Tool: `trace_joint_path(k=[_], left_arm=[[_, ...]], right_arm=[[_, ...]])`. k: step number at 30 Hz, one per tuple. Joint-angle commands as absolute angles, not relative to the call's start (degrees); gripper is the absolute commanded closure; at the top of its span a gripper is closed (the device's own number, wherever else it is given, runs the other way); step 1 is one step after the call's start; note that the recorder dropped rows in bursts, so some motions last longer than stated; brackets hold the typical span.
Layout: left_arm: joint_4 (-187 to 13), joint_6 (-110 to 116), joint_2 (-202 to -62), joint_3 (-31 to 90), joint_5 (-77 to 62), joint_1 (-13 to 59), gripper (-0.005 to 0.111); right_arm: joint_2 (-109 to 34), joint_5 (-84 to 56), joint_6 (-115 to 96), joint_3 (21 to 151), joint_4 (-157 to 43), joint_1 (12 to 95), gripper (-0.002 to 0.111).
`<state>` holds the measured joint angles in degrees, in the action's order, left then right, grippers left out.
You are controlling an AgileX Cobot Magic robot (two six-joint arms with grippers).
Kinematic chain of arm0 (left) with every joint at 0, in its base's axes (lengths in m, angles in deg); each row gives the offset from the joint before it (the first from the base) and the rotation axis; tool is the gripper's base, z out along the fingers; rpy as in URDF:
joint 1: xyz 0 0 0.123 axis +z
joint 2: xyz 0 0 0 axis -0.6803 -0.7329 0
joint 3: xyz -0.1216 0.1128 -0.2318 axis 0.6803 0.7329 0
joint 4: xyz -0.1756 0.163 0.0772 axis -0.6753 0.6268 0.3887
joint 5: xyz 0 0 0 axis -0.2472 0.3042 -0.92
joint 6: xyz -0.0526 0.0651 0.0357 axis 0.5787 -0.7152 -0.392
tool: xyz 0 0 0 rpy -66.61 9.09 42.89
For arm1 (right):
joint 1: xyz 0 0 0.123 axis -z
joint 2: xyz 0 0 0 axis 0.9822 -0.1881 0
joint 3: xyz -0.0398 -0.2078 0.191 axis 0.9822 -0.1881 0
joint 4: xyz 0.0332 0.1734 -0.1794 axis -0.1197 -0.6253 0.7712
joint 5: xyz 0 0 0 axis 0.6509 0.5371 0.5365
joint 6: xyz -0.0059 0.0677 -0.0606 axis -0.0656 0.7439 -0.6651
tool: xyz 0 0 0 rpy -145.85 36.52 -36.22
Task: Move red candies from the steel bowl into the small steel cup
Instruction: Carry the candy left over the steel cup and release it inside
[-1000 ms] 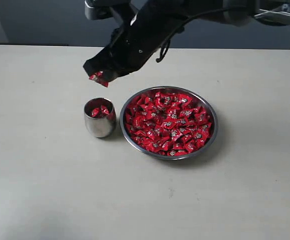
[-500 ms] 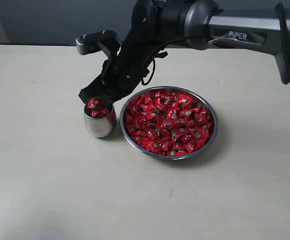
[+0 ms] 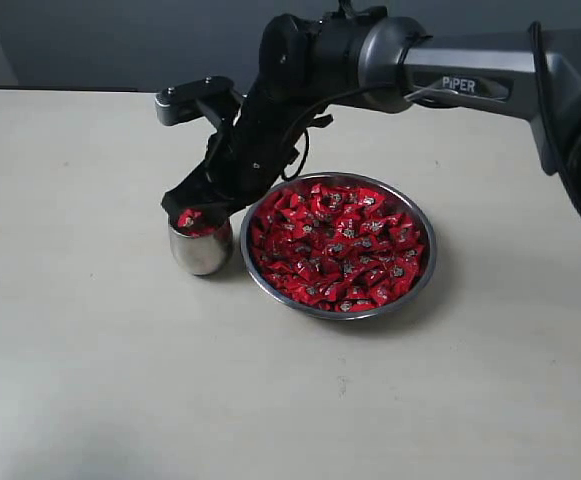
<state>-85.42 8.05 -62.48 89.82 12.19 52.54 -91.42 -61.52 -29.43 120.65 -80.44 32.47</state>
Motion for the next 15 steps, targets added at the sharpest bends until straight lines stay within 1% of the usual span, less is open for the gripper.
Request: trace_joint_path(k=[1, 11, 15], left_arm=[[-85.30, 8.16, -62.20, 89.93, 11.64, 52.64, 0.106], [-85.30, 8.16, -62.20, 89.93, 11.64, 52.64, 0.106], [-85.30, 8.16, -62.20, 89.93, 11.64, 52.64, 0.106]], right_arm=[[-91.27, -61.85, -29.59, 121.08, -79.71, 31.35, 0.109], [-91.27, -63.05, -29.59, 121.08, -78.40, 30.39, 0.109], [-91.27, -61.51, -29.59, 121.08, -78.51, 30.39, 0.109]])
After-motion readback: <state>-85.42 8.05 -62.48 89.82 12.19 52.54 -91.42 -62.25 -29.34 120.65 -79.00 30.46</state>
